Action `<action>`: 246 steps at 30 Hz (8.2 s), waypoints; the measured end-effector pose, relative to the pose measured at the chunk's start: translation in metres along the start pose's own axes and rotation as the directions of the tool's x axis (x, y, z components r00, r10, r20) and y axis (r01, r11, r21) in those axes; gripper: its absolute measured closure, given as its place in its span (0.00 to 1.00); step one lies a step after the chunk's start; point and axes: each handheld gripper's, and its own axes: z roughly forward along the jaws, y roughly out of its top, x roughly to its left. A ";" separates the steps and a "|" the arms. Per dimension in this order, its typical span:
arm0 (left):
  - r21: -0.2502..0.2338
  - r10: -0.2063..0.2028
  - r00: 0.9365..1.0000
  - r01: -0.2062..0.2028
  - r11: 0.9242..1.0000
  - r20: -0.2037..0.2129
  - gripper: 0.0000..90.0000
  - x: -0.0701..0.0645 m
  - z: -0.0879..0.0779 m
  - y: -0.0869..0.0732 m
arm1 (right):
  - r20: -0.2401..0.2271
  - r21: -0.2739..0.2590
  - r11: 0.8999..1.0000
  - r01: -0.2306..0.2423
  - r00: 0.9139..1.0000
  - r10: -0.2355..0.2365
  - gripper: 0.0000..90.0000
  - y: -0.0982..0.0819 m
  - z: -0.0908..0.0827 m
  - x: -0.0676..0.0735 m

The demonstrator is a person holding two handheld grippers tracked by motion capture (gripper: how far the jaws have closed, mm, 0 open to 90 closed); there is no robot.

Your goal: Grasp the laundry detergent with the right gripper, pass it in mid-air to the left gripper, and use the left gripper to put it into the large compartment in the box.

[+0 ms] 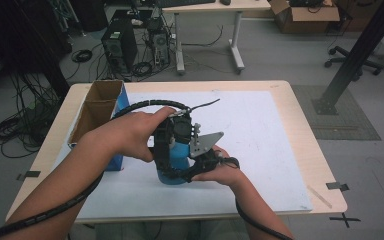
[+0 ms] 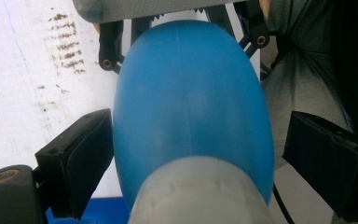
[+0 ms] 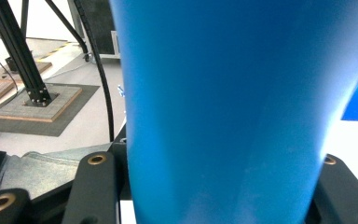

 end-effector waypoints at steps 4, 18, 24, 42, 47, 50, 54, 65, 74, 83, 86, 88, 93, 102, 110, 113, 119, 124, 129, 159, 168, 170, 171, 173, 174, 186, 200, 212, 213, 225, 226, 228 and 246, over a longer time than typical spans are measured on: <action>0.001 0.002 1.000 -0.002 1.000 -0.003 0.14 0.000 0.001 0.001 | 0.002 -0.001 1.000 0.004 1.000 -0.004 0.50 0.001 -0.001 0.000; 0.019 0.010 0.999 -0.010 1.000 -0.036 0.26 -0.004 -0.003 0.001 | 0.005 -0.003 1.000 0.016 1.000 -0.016 0.50 0.006 0.000 0.002; 0.018 0.010 0.999 -0.009 1.000 -0.051 0.29 -0.005 -0.004 0.000 | 0.005 -0.003 1.000 0.017 1.000 -0.017 0.50 0.008 -0.001 0.002; 0.035 0.011 0.998 -0.008 0.999 -0.063 0.40 -0.004 -0.004 0.002 | 0.012 -0.006 1.000 0.015 1.000 -0.014 0.50 0.009 -0.002 0.003; 0.045 0.009 0.999 -0.007 0.999 -0.052 0.41 -0.004 -0.003 0.002 | 0.015 -0.002 1.000 0.020 1.000 -0.020 0.50 0.009 -0.001 0.003; 0.053 0.020 0.998 -0.017 0.998 -0.061 0.42 -0.005 -0.003 0.003 | 0.019 -0.002 1.000 0.018 1.000 -0.018 0.50 0.008 0.000 0.003; 0.071 0.005 0.998 -0.001 0.997 -0.061 0.42 -0.006 -0.004 0.005 | 0.023 -0.002 1.000 0.031 0.999 -0.031 0.50 0.009 0.000 0.004; 0.082 0.010 0.997 -0.004 0.997 -0.079 0.43 -0.007 -0.008 0.009 | 0.045 -0.013 0.999 0.048 0.998 -0.048 0.48 0.011 0.000 0.005; 0.087 0.016 0.997 -0.010 0.996 -0.070 0.43 -0.007 -0.008 0.013 | 0.068 -0.032 0.999 0.024 0.997 -0.022 0.42 0.009 0.000 0.006; 0.087 0.017 0.997 -0.011 0.996 -0.071 0.43 -0.007 -0.010 0.015 | 0.084 -0.049 0.999 0.007 0.996 -0.003 0.34 0.006 -0.005 0.007; 0.089 0.007 0.997 0.000 0.996 -0.073 0.43 -0.006 -0.011 0.014 | 0.086 -0.050 0.999 0.001 0.996 0.003 0.30 0.005 -0.007 0.008; 0.085 0.005 0.997 0.001 0.996 -0.074 0.43 -0.005 -0.011 0.014 | 0.088 -0.051 0.999 -0.008 0.996 0.013 0.28 0.005 -0.008 0.008; 0.084 -0.007 0.997 0.013 0.996 -0.072 0.43 -0.003 -0.012 0.012 | 0.097 -0.054 0.999 -0.009 0.995 0.014 0.24 0.005 -0.011 0.007; 0.081 -0.019 0.997 0.024 0.996 -0.071 0.43 0.000 -0.015 0.010 | 0.087 -0.054 0.998 -0.030 0.996 0.035 0.11 0.005 -0.015 0.005; 0.084 -0.041 0.997 0.046 0.995 -0.059 0.43 0.005 -0.018 0.009 | 0.070 -0.044 0.999 -0.029 0.997 0.032 0.00 0.007 -0.020 0.003; 0.079 -0.057 0.997 0.061 0.995 -0.055 0.43 0.005 -0.018 0.008 | 0.071 -0.036 0.999 -0.030 0.997 0.033 0.00 0.008 -0.022 0.002; 0.071 -0.087 0.995 0.089 0.993 -0.042 0.43 0.009 -0.019 0.005 | 0.064 -0.010 1.000 -0.029 0.998 0.029 0.00 0.011 -0.032 0.001; 0.075 -0.099 0.994 0.102 0.992 -0.045 0.43 0.011 -0.020 0.003 | 0.064 0.011 1.000 -0.025 0.998 0.024 0.00 0.014 -0.040 -0.001; 0.070 -0.112 0.993 0.114 0.991 -0.039 0.43 0.013 -0.022 -0.001 | 0.060 0.049 0.998 -0.030 0.998 0.027 0.00 0.017 -0.051 -0.002; -0.011 -0.508 0.861 0.508 0.861 0.023 0.43 0.033 -0.056 -0.025 | 0.134 0.334 0.938 -0.093 0.990 0.051 0.01 0.016 -0.133 -0.024; -0.005 -0.650 0.760 0.650 0.760 0.033 0.43 0.038 -0.072 -0.036 | 0.147 0.387 0.916 -0.111 0.988 0.058 0.02 0.016 -0.145 -0.028; -0.002 -0.674 0.738 0.674 0.738 0.022 0.43 0.039 -0.076 -0.040 | 0.148 0.400 0.910 -0.109 0.988 0.053 0.02 0.017 -0.146 -0.029; -0.002 -0.674 0.738 0.674 0.738 0.022 0.43 0.039 -0.076 -0.040 | 0.148 0.400 0.910 -0.109 0.988 0.053 0.02 0.017 -0.146 -0.029; -0.004 -0.704 0.710 0.704 0.710 0.011 0.43 0.040 -0.081 -0.045 | 0.146 0.421 0.900 -0.108 0.988 0.050 0.02 0.018 -0.148 -0.030; -0.005 -0.717 0.697 0.717 0.697 0.008 0.43 0.041 -0.084 -0.048 | 0.145 0.427 0.898 -0.105 0.988 0.047 0.02 0.018 -0.148 -0.031; -0.034 -0.847 0.531 0.847 0.530 0.014 0.43 0.048 -0.110 -0.079 | 0.145 0.463 0.880 -0.110 0.988 0.047 0.02 0.022 -0.152 -0.036; -0.050 -0.929 0.371 0.927 0.371 -0.001 0.43 0.061 -0.138 -0.115 | 0.145 0.471 0.874 -0.117 0.988 0.054 0.02 0.020 -0.153 -0.040; -0.082 -0.969 0.246 0.965 0.248 -0.032 0.43 0.066 -0.166 -0.138 | 0.147 0.481 0.869 -0.120 0.988 0.055 0.02 0.021 -0.157 -0.043; -0.082 -0.969 0.246 0.965 0.248 -0.032 0.43 0.066 -0.166 -0.138 | 0.147 0.481 0.869 -0.120 0.988 0.055 0.02 0.021 -0.157 -0.043; -0.107 -0.990 0.139 0.984 0.141 -0.030 0.42 0.071 -0.185 -0.164 | 0.137 0.507 0.855 -0.112 0.989 0.049 0.02 0.029 -0.162 -0.045; -0.108 -0.992 0.120 0.987 0.122 -0.029 0.42 0.072 -0.187 -0.169 | 0.136 0.510 0.853 -0.111 0.990 0.048 0.02 0.029 -0.162 -0.045; -0.111 -0.993 0.111 0.987 0.114 -0.029 0.43 0.072 -0.189 -0.171 | 0.137 0.512 0.852 -0.113 0.989 0.050 0.02 0.028 -0.162 -0.045; -0.138 -0.999 -0.022 0.990 -0.016 -0.039 0.42 0.076 -0.189 -0.203 | 0.128 0.534 0.837 -0.119 0.990 0.059 0.02 0.028 -0.164 -0.047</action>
